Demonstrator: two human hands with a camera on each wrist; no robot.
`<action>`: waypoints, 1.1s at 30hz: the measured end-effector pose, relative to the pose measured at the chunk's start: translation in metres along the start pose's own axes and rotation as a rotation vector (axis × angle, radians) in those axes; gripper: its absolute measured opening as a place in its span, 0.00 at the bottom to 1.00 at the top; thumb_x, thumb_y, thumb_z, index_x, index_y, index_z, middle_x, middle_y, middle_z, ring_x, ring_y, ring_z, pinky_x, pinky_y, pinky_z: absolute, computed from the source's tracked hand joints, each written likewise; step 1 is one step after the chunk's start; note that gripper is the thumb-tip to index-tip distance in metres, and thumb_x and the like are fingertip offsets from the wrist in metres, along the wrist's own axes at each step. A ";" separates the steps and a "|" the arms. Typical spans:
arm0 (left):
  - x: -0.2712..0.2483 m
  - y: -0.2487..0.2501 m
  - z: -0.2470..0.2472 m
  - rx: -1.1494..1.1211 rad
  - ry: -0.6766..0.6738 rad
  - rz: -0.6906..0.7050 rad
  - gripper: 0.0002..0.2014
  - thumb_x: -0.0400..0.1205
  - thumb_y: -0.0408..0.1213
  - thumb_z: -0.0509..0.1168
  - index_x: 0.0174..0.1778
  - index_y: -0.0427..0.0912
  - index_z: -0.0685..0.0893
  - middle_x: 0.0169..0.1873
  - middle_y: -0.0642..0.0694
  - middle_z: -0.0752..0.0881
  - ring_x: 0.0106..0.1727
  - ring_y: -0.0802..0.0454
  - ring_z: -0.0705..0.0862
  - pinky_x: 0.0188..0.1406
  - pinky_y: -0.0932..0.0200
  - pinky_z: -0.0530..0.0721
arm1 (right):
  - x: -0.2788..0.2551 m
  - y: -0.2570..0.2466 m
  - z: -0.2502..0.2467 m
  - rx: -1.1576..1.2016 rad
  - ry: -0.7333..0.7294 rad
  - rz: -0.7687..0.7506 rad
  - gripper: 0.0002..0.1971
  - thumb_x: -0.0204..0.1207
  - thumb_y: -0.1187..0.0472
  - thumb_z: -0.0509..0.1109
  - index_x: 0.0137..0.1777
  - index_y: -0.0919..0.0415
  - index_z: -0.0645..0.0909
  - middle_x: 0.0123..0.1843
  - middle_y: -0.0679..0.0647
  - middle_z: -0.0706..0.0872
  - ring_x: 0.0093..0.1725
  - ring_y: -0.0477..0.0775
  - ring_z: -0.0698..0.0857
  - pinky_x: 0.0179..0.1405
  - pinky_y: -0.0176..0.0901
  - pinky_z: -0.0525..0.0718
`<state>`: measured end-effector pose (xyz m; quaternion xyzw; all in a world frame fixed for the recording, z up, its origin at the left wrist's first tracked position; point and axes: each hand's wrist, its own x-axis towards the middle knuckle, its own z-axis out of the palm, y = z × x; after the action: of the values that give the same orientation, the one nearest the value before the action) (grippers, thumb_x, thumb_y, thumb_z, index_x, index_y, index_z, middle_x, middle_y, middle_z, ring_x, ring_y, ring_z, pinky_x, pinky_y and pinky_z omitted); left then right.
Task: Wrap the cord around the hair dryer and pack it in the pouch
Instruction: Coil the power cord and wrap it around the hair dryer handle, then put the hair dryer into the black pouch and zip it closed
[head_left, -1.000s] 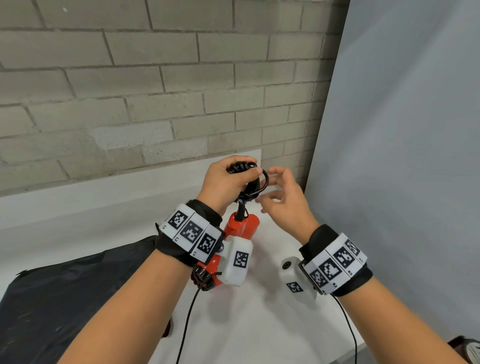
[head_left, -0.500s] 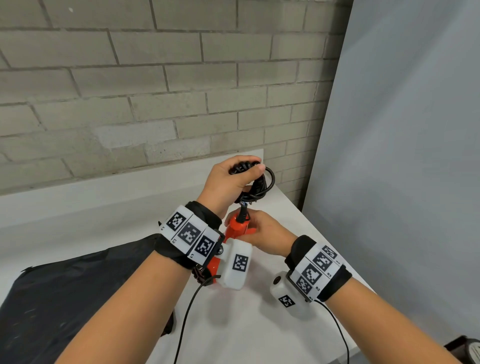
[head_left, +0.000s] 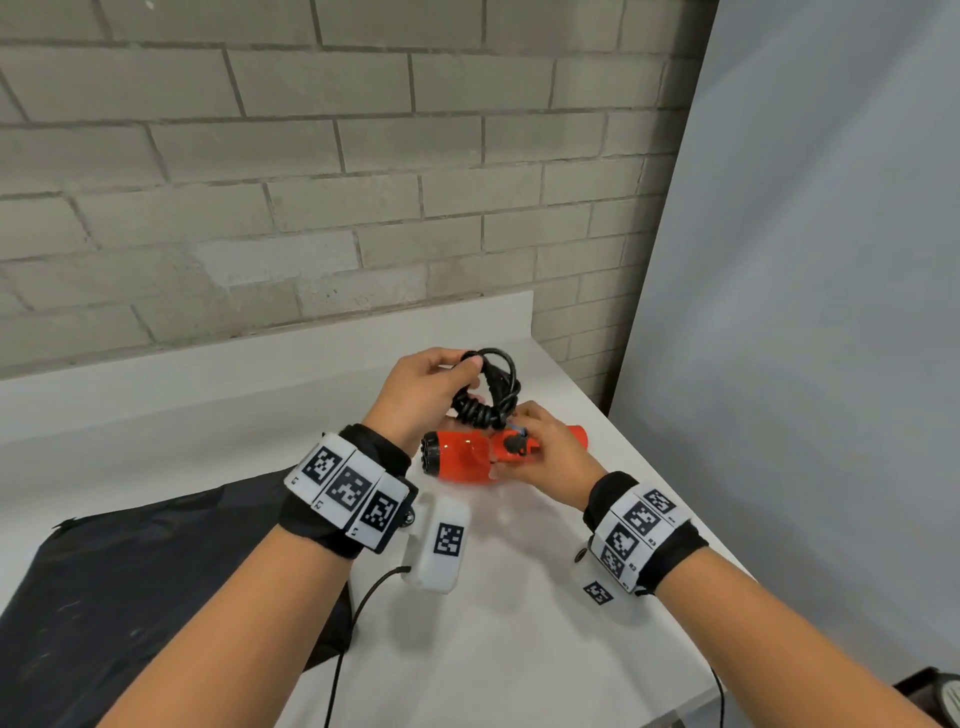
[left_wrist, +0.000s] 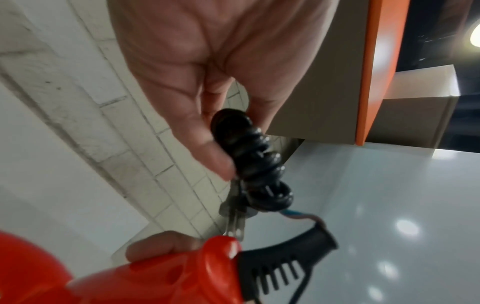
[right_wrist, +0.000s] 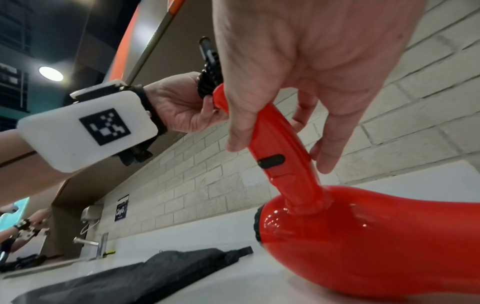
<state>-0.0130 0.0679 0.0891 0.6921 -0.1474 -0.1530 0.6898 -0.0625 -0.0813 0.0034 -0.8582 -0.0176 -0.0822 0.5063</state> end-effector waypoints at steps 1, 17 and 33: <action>-0.001 -0.005 -0.002 0.013 -0.004 -0.028 0.07 0.79 0.37 0.65 0.49 0.38 0.82 0.36 0.44 0.82 0.33 0.52 0.83 0.24 0.60 0.87 | 0.000 0.002 0.001 -0.060 -0.038 -0.010 0.20 0.64 0.66 0.79 0.56 0.60 0.82 0.50 0.41 0.72 0.48 0.42 0.77 0.54 0.29 0.76; -0.025 -0.082 -0.051 0.363 -0.107 -0.257 0.05 0.79 0.34 0.65 0.50 0.43 0.81 0.38 0.48 0.83 0.43 0.52 0.82 0.30 0.65 0.86 | 0.007 0.029 0.029 -0.580 -0.306 0.010 0.29 0.64 0.58 0.78 0.65 0.56 0.72 0.77 0.58 0.61 0.66 0.65 0.75 0.68 0.52 0.74; -0.068 -0.103 -0.046 0.800 -0.313 0.081 0.13 0.67 0.38 0.76 0.46 0.52 0.85 0.43 0.50 0.86 0.37 0.56 0.80 0.36 0.74 0.72 | 0.011 0.024 0.060 -0.764 -0.364 0.103 0.28 0.64 0.62 0.77 0.64 0.49 0.73 0.73 0.58 0.59 0.65 0.68 0.71 0.65 0.57 0.77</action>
<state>-0.0571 0.1382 -0.0135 0.8671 -0.3250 -0.1599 0.3419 -0.0413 -0.0415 -0.0443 -0.9845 -0.0321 0.0953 0.1439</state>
